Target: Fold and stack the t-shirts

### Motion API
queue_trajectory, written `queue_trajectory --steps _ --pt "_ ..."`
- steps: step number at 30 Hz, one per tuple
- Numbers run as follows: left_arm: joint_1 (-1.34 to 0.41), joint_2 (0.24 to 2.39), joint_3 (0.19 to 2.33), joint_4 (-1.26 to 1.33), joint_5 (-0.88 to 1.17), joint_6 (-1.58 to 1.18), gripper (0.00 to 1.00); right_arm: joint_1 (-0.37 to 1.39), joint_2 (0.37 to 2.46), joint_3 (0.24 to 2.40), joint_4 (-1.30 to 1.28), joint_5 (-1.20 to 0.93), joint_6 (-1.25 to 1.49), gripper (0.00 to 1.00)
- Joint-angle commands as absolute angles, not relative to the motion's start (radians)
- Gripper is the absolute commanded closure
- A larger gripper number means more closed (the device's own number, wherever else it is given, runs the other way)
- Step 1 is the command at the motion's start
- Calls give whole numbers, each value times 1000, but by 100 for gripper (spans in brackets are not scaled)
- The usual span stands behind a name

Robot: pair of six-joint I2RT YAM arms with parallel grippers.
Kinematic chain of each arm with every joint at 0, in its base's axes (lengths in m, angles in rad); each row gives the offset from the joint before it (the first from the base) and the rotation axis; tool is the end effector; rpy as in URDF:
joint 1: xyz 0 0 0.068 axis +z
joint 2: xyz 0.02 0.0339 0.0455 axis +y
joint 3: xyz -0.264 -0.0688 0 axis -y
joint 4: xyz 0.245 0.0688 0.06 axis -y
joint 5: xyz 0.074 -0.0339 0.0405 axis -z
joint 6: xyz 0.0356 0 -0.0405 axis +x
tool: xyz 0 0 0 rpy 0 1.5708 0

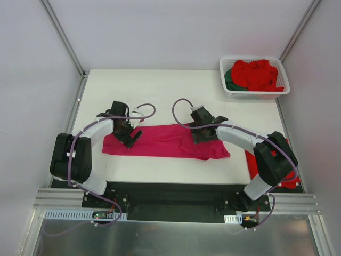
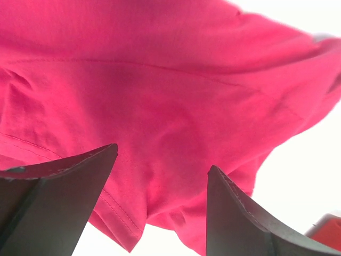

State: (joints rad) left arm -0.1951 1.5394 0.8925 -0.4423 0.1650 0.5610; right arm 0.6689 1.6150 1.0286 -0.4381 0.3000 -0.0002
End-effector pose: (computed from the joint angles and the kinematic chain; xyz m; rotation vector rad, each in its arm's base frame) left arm 0.2872 -0.0627 0.1809 1.0233 2.4315 -0.0966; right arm 0.2615 0.1933 0.1994 -0.7291 2.4234 -0.1285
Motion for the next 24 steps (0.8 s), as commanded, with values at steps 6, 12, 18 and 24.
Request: queue_trajectory --steps 6,12,18,24 --pt "-190 1513 804 -381 112 574 1 641 1632 939 -345 209 32 26" --pt "-154 1506 767 -357 100 597 1 641 1634 925 -339 204 26 26" --pt "-124 1459 724 -356 109 624 1 641 1644 930 -357 183 17 26" --pt "-124 1414 672 -356 124 634 1 641 1651 946 -394 178 15 26"
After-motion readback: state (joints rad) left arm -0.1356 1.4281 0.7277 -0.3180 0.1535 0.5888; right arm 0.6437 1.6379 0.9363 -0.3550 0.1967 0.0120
